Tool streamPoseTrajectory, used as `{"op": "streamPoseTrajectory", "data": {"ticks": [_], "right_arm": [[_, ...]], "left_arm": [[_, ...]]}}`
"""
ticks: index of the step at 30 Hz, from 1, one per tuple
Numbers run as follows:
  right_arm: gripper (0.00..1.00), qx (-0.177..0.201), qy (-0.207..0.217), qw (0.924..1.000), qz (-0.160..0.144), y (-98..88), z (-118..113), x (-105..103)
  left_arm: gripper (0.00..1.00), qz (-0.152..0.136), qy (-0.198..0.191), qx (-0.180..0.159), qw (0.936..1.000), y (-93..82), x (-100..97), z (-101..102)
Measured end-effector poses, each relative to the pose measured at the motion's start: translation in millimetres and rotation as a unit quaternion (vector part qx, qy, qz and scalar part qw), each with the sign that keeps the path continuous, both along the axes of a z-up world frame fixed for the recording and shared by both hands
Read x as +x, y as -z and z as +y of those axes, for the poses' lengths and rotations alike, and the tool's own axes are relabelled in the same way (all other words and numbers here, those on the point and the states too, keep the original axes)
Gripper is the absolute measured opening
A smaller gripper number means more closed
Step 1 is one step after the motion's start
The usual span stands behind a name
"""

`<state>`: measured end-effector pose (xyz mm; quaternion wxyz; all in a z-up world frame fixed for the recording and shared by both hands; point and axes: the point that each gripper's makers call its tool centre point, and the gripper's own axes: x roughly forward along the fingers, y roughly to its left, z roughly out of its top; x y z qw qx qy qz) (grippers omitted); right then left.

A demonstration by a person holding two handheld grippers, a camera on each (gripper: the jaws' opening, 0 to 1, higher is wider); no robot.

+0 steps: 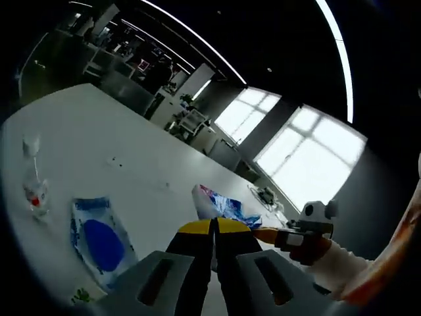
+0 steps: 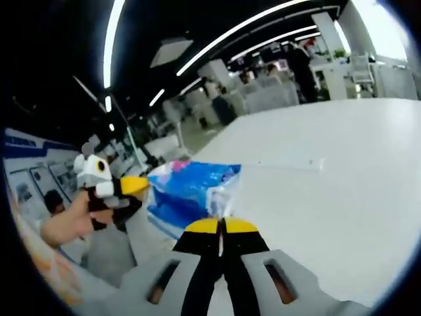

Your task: Arrange the tabletop items into an orderly group along one side of the table until the central work area is clear of visible clutter.

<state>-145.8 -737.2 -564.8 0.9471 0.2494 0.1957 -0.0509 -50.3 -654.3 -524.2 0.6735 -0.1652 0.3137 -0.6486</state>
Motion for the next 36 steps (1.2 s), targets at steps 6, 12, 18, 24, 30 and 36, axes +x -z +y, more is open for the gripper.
{"op": "streamPoseTrajectory", "data": {"ticks": [6,12,18,24,30,36], "right_arm": [[0.00,0.002,0.020,0.9997,-0.013,-9.0,-9.1,-8.3],[0.00,0.001,0.041,0.9991,-0.013,-14.4,-21.4,-20.3],[0.00,-0.001,0.065,0.9977,-0.017,-22.8,-34.4,-35.1],[0.00,-0.010,0.096,0.9953,-0.007,-23.4,-55.4,-52.6],[0.00,-0.010,0.128,0.9917,0.001,-20.5,-76.5,-70.2],[0.00,-0.003,0.153,0.9881,0.018,-3.7,-94.0,-84.9]], "left_arm": [[0.00,-0.020,0.014,-0.017,0.9996,-24.8,-6.4,-18.8],[0.00,-0.046,0.034,-0.004,0.9984,-25.6,-14.4,-35.1],[0.00,-0.096,0.062,0.006,0.9935,-31.6,-27.3,-52.5],[0.00,-0.134,0.097,0.018,0.9860,-28.4,-46.8,-74.4],[0.00,-0.181,0.143,0.034,0.9724,-25.2,-68.4,-101.8],[0.00,-0.163,0.147,0.062,0.9737,6.0,-70.3,-124.1]]}}
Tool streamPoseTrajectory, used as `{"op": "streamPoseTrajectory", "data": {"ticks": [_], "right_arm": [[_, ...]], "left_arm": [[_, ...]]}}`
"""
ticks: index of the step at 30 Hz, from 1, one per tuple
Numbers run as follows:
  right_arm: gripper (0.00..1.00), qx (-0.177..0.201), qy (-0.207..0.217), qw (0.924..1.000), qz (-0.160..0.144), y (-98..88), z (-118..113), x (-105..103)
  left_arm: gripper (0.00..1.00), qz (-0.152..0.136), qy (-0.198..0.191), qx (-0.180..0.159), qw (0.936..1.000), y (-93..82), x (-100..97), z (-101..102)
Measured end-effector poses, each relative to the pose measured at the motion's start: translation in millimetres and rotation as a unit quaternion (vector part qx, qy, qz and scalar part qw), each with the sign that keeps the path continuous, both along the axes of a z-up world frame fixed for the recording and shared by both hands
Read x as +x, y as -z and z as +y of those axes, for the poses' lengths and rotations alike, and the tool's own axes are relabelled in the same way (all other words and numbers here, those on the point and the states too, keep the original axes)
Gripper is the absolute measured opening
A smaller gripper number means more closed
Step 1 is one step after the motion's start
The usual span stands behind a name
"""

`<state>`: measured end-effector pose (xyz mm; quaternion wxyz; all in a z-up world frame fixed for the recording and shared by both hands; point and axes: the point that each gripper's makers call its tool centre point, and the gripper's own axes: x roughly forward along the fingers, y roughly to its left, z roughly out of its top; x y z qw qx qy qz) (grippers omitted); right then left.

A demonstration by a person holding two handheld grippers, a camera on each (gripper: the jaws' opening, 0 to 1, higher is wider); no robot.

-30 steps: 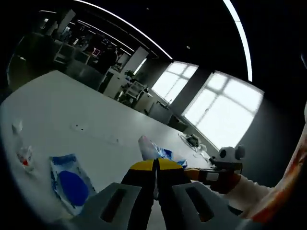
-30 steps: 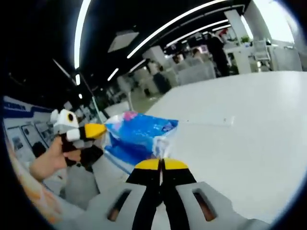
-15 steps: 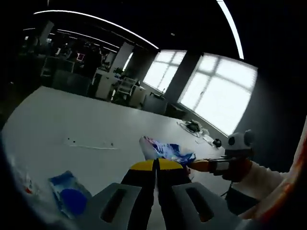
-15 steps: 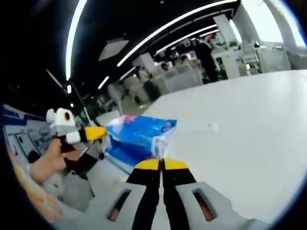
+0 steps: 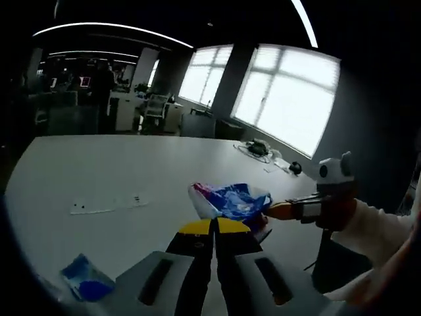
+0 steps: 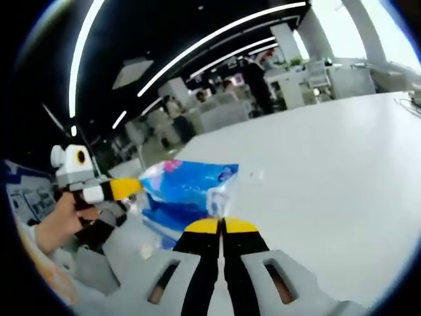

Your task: Arrange the tabletop items into an orderly group along one side of the table until the central work area is clear of visible clutter.

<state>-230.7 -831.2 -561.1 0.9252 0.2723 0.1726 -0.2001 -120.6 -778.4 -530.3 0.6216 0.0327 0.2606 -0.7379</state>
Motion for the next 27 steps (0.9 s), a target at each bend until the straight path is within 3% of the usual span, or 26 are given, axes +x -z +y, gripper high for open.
{"op": "streamPoseTrajectory", "data": {"ticks": [3,4,14,19,23,27], "right_arm": [[0.00,0.009,0.003,0.9998,0.020,20.5,-5.1,-3.4],[0.00,0.013,0.004,0.9996,0.024,25.2,-5.8,-3.9],[0.00,0.040,-0.003,0.9978,0.052,72.0,-14.8,2.0],[0.00,0.051,-0.015,0.9951,0.084,112.2,-16.4,6.0],[0.00,0.059,-0.021,0.9936,0.094,132.8,-20.2,9.1],[0.00,0.062,-0.027,0.9926,0.101,149.6,-24.6,14.3]], "left_arm": [[0.00,0.000,0.001,0.028,0.9996,27.3,-1.6,-4.6],[0.00,0.013,0.003,0.050,0.9987,39.7,-5.3,-3.5],[0.00,-0.013,-0.006,0.103,0.9945,95.9,1.7,-12.4],[0.00,-0.025,-0.008,0.150,0.9883,137.2,4.3,-11.7],[0.00,-0.030,-0.003,0.172,0.9847,165.8,4.8,-11.0],[0.00,-0.041,-0.002,0.185,0.9819,183.9,8.8,-11.4]]}}
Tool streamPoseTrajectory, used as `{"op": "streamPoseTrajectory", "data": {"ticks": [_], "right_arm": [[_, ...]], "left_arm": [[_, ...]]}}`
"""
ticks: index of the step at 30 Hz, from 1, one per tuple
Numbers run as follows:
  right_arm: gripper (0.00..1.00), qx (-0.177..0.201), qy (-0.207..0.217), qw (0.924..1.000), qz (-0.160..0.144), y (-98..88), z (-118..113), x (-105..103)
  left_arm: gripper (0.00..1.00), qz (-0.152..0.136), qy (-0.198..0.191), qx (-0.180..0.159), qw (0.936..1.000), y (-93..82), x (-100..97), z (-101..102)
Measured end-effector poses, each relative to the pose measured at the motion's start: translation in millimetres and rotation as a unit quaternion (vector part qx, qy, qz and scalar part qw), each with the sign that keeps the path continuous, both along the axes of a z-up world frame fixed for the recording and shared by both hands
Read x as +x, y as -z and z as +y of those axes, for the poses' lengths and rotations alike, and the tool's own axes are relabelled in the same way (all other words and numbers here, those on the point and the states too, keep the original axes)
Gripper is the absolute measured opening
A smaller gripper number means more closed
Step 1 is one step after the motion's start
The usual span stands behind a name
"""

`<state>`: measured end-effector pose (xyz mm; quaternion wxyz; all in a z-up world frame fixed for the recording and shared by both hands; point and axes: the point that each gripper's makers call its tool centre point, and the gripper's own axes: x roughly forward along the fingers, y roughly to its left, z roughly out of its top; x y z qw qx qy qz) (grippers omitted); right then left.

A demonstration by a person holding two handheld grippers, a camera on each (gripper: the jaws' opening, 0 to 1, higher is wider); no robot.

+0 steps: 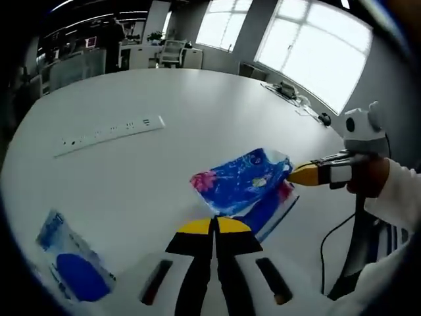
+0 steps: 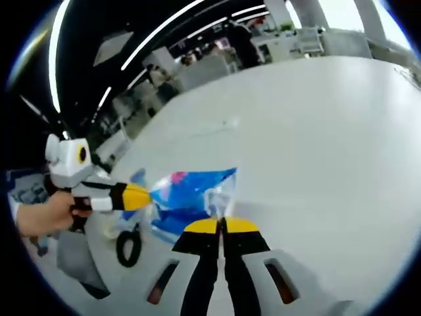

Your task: Arrange the tabletop items into an orderly group along one side of the table until the central work area is clear of visible clutter.

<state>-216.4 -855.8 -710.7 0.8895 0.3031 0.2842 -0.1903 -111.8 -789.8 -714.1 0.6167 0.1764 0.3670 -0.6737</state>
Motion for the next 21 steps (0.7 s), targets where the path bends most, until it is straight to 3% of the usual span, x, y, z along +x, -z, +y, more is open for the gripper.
{"op": "streamPoseTrajectory", "data": {"ticks": [5,13,21], "right_arm": [[0.00,0.008,-0.002,0.9998,0.019,27.3,-1.0,2.3],[0.00,0.013,-0.013,0.9994,0.030,41.6,2.1,5.9],[0.00,0.017,-0.014,0.9989,0.040,52.2,1.2,5.5]], "left_arm": [[0.00,0.011,-0.014,0.025,0.9995,20.2,4.9,-0.8],[0.00,0.005,-0.013,0.047,0.9988,38.0,7.1,2.5],[0.00,0.006,-0.019,0.046,0.9987,41.3,8.3,2.4]]}}
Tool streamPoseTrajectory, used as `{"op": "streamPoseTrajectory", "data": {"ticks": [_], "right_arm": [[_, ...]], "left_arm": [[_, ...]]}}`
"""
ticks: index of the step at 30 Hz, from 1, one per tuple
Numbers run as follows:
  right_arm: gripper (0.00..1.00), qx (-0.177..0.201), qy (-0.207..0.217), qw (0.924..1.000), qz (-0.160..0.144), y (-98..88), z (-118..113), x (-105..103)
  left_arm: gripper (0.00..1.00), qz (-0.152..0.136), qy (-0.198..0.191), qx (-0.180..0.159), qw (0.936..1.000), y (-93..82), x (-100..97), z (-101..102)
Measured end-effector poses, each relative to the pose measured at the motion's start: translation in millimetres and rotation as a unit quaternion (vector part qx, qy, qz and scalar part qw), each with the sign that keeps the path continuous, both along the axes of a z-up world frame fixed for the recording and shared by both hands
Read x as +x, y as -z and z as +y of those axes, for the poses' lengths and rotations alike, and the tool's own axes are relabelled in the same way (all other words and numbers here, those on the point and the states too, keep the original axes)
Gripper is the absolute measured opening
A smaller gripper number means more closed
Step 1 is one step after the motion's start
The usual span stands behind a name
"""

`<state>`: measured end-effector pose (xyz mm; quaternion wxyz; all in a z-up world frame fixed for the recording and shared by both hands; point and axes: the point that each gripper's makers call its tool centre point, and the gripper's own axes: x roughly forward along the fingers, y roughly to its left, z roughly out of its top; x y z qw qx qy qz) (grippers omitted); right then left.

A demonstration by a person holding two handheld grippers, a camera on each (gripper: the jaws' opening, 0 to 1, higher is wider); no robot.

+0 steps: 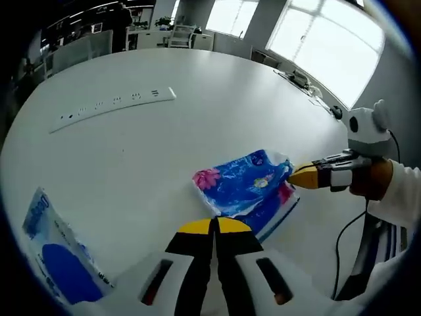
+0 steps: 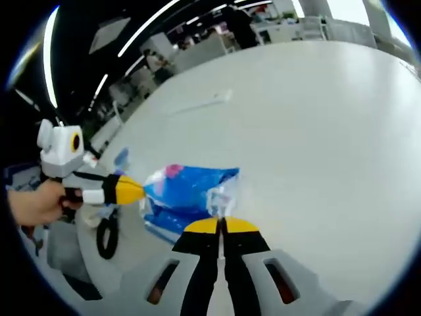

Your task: Arrange the tabletop items into an orderly group along one side of the table until the central work area is clear of visible clutter.

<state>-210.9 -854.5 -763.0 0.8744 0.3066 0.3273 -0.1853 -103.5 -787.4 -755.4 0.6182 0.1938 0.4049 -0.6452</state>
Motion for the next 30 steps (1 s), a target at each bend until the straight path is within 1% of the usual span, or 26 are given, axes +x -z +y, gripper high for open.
{"op": "streamPoseTrajectory", "data": {"ticks": [6,10,15,17,19,20,22,23,25,26,27,28,29,30], "right_arm": [[0.00,0.006,0.003,1.0000,0.001,1.2,0.7,0.0],[0.00,0.012,0.004,0.9999,0.004,1.8,1.0,-0.5],[0.00,0.008,0.003,0.9999,0.010,2.6,0.2,-1.0],[0.00,0.007,0.005,0.9999,0.011,1.8,0.8,-0.5],[0.03,-0.007,-0.004,0.9999,0.014,-0.6,2.3,-0.3],[0.06,-0.014,-0.008,0.9997,0.016,-1.6,2.6,-0.7],[0.16,-0.021,-0.008,0.9996,0.017,-5.0,4.8,-1.7],[0.21,-0.032,-0.006,0.9993,0.016,-7.7,4.3,-3.1],[0.30,-0.040,-0.006,0.9991,0.012,-12.6,5.5,-4.8],[0.33,-0.044,-0.006,0.9990,0.008,-16.3,6.2,-5.4],[0.36,-0.051,-0.005,0.9987,-0.002,-24.5,7.5,-5.7],[0.37,-0.052,-0.005,0.9986,-0.005,-26.6,7.7,-5.7],[0.38,-0.061,-0.001,0.9979,-0.021,-37.6,9.1,-6.4],[0.40,-0.063,0.001,0.9976,-0.027,-42.6,10.5,-7.5]], "left_arm": [[0.00,-0.003,-0.007,0.000,1.0000,4.0,0.3,0.2],[0.00,-0.006,-0.004,0.001,1.0000,5.8,0.3,0.4],[0.01,-0.007,-0.001,-0.001,1.0000,5.9,-0.8,-0.3],[0.03,-0.010,0.001,-0.002,0.9999,3.6,-1.6,-0.8],[0.09,-0.015,0.008,-0.012,0.9998,-2.3,-2.9,-2.2],[0.17,-0.015,0.009,-0.014,0.9998,-4.3,-3.7,-2.4],[0.27,-0.020,0.005,-0.025,0.9995,-10.8,-1.8,-3.3],[0.32,-0.020,0.002,-0.031,0.9993,-14.3,-0.8,-3.4],[0.36,-0.015,-0.004,-0.041,0.9990,-23.0,0.2,-1.6],[0.40,-0.014,-0.005,-0.048,0.9987,-27.5,0.4,-0.6],[0.45,-0.016,-0.005,-0.057,0.9983,-32.1,0.7,0.4],[0.49,-0.021,-0.006,-0.064,0.9977,-36.9,1.5,2.3],[0.55,-0.030,-0.006,-0.074,0.9967,-44.7,2.9,8.1],[0.57,-0.033,-0.007,-0.078,0.9963,-48.5,3.6,11.5]]}}
